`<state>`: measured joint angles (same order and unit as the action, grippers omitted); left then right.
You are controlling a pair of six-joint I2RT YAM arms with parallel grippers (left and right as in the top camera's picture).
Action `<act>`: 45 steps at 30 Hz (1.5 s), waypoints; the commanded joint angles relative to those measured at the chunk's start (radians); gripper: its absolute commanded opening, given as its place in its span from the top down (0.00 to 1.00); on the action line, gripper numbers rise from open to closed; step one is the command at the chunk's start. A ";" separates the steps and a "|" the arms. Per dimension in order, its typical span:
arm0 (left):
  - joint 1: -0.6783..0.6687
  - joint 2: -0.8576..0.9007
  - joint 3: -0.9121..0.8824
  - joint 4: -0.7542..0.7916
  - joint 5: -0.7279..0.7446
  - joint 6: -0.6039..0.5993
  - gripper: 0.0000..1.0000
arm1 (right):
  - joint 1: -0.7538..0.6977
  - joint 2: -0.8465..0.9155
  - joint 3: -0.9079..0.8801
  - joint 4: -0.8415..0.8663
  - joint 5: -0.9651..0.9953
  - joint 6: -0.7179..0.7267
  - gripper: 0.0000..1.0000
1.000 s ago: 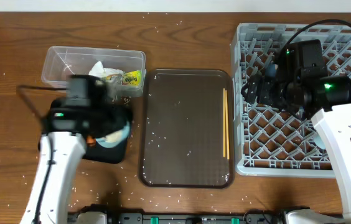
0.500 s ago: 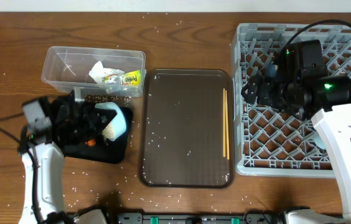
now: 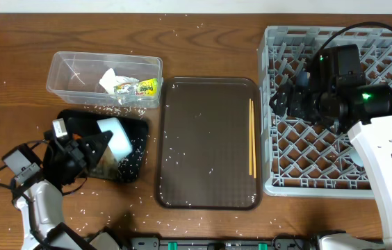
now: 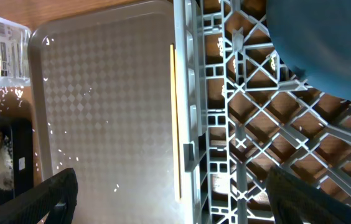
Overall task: Sort waste into correct bins and load items into the dishwasher rack
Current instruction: 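Tilt the white bowl over the black tray to pour out rice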
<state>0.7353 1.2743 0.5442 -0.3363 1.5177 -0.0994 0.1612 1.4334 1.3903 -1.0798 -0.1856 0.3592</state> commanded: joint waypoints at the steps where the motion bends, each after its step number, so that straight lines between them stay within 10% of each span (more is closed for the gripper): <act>1: 0.005 -0.001 -0.005 0.002 0.055 0.021 0.94 | 0.003 0.007 0.002 0.000 0.006 0.007 0.10; 45: -0.010 0.006 -0.019 0.039 0.030 0.039 0.94 | 0.003 0.008 0.002 0.010 0.005 0.007 0.10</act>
<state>0.7300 1.2743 0.5411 -0.2958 1.5391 -0.0994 0.1612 1.4334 1.3903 -1.0725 -0.1856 0.3595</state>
